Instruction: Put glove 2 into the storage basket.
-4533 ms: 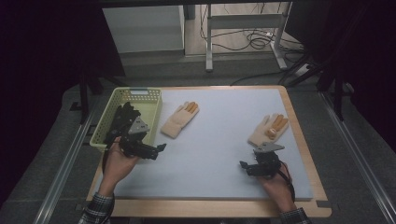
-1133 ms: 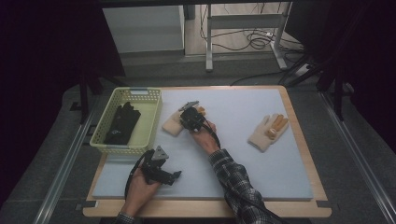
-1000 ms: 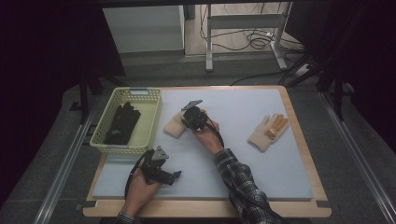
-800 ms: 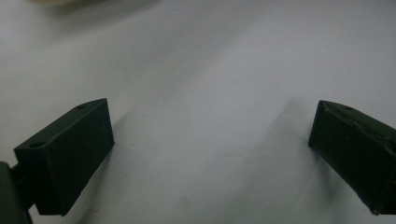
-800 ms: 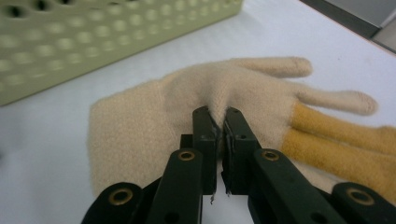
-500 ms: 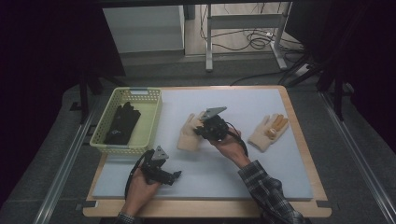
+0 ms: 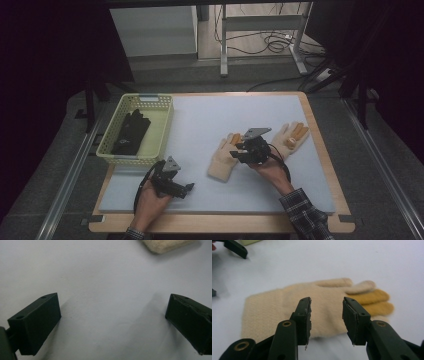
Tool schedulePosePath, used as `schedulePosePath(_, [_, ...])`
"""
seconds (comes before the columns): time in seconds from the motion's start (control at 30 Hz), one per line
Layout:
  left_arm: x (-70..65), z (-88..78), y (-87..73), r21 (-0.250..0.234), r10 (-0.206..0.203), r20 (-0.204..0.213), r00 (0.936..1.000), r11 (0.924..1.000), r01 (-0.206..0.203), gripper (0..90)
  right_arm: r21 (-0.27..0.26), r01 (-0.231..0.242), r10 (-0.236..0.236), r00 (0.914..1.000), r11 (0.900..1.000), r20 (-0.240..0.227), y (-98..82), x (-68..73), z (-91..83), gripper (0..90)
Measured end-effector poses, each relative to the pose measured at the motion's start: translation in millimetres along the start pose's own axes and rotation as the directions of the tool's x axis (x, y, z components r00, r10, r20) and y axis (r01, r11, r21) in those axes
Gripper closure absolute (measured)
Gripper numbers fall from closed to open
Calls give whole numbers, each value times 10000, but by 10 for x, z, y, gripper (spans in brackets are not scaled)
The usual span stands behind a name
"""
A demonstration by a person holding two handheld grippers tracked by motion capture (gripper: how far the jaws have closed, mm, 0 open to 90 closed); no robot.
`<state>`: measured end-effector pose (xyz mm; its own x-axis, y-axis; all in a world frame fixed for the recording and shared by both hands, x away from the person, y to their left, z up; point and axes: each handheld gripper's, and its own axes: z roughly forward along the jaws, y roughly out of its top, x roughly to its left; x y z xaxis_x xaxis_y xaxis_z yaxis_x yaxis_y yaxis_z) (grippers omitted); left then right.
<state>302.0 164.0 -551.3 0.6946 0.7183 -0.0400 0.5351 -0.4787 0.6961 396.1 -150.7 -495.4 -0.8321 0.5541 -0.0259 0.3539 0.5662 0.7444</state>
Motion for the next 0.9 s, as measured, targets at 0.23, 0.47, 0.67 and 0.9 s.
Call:
schedulePosePath(0.23, [0, 0, 0, -1, 0, 0, 10000, 10000, 0, 1, -117, -738, 738, 9973, 9972, -11, -94, 14, -74, 688])
schedulePosePath(0.47, [1, 0, 0, 1, 23, -9, 10000, 10000, -23, 1, -224, -328, 304, 9947, 9992, -984, -37, 318, 57, 775])
schedulePosePath(0.67, [1, 0, 0, -1, 22, -11, 10000, 10000, -22, 1, -214, 130, -161, 9889, 9997, -1480, 192, 540, 367, 775])
schedulePosePath(0.9, [1, 0, 0, 0, 23, -11, 10000, 10000, -23, 1, 450, 781, -708, 9867, 9959, -1463, 162, 691, 627, 804])
